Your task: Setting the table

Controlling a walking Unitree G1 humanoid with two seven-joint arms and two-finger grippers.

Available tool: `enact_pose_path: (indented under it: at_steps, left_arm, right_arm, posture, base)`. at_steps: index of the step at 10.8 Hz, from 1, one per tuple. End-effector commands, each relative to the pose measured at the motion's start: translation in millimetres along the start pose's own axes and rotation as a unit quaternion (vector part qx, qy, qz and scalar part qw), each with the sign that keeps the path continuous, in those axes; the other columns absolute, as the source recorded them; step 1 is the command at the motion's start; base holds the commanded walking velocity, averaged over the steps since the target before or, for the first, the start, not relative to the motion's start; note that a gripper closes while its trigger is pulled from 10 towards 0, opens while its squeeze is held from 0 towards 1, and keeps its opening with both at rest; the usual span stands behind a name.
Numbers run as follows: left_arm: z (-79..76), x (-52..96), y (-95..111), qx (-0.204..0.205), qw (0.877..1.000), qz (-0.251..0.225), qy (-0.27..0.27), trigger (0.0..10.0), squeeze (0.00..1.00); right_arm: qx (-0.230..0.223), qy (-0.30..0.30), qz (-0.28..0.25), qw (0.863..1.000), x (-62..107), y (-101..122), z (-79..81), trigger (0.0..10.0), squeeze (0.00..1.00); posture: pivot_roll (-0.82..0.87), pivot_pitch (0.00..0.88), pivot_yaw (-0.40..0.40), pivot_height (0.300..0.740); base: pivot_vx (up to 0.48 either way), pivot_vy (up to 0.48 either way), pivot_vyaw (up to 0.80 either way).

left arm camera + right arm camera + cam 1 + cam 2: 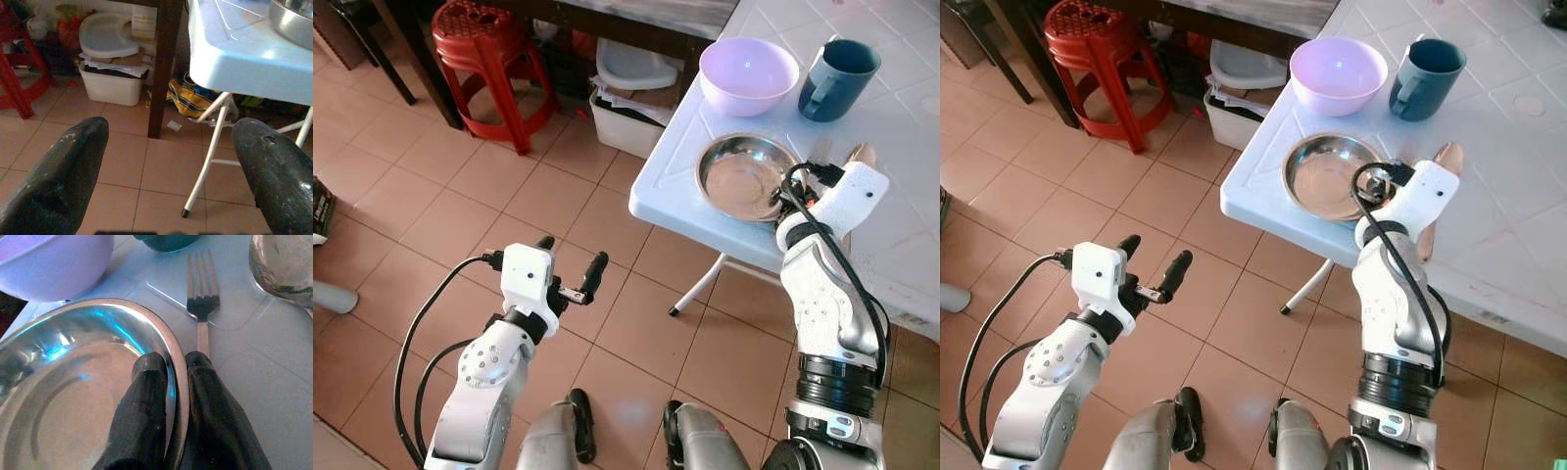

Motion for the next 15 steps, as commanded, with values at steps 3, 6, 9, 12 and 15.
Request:
enact_pose_path:
  at_steps: [3,6,9,12,15]
  left_arm:
    - [20.7,-2.4,-17.8,-0.023,0.993,0.063,0.100,10.0,0.00]
    - [19.1,-3.4,-17.3,-0.016,0.993,0.056,0.100,10.0,0.00]
    - [16.6,-5.4,-23.6,-0.001,0.993,0.060,0.097,10.0,0.00]
    - [15.1,-16.4,-15.2,-0.007,0.995,0.037,0.095,10.0,0.00]
    - [12.8,-19.8,-8.4,0.000,0.996,0.015,0.093,10.0,0.00]
  right_arm:
    - [-0.010,-0.027,0.007,1.000,-0.2,-8.0,-14.3,0.0,0.00]
    - [-0.036,0.031,-0.053,0.997,3.8,9.1,1.9,0.0,0.00]
    - [-0.006,0.066,-0.069,0.995,11.9,5.3,3.3,0.0,0.00]
    - [0.019,0.077,-0.078,0.994,14.8,6.1,1.8,0.0,0.00]
    - [0.043,0.095,-0.080,0.991,14.9,4.6,5.2,3.7,0.00]
  posture:
    - [-0.06,0.254,0.041,0.740]
    - [-0.06,0.236,0.038,0.740]
    - [-0.07,0.195,0.033,0.740]
    - [-0.08,0.196,0.033,0.740]
    - [-0.08,0.191,0.031,0.740]
  base:
    - [0.000,0.000,0.00]
    - [0.000,0.000,0.00]
    - [0.000,0.160,0.00]
    - [0.000,0.479,0.00]
    - [0.000,0.460,0.00]
Point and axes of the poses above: a point about 5 cm out from each wrist's last joint towards the gripper, its own x axis pointing back from the gripper into the wrist, its own y axis along the axis of the wrist's last joint, z = x × y, the point moved 1 cm from there along -x, pointing out of the wrist towards the gripper, and after that the axes turned 15 degrees about -x, right-handed, at the moved point
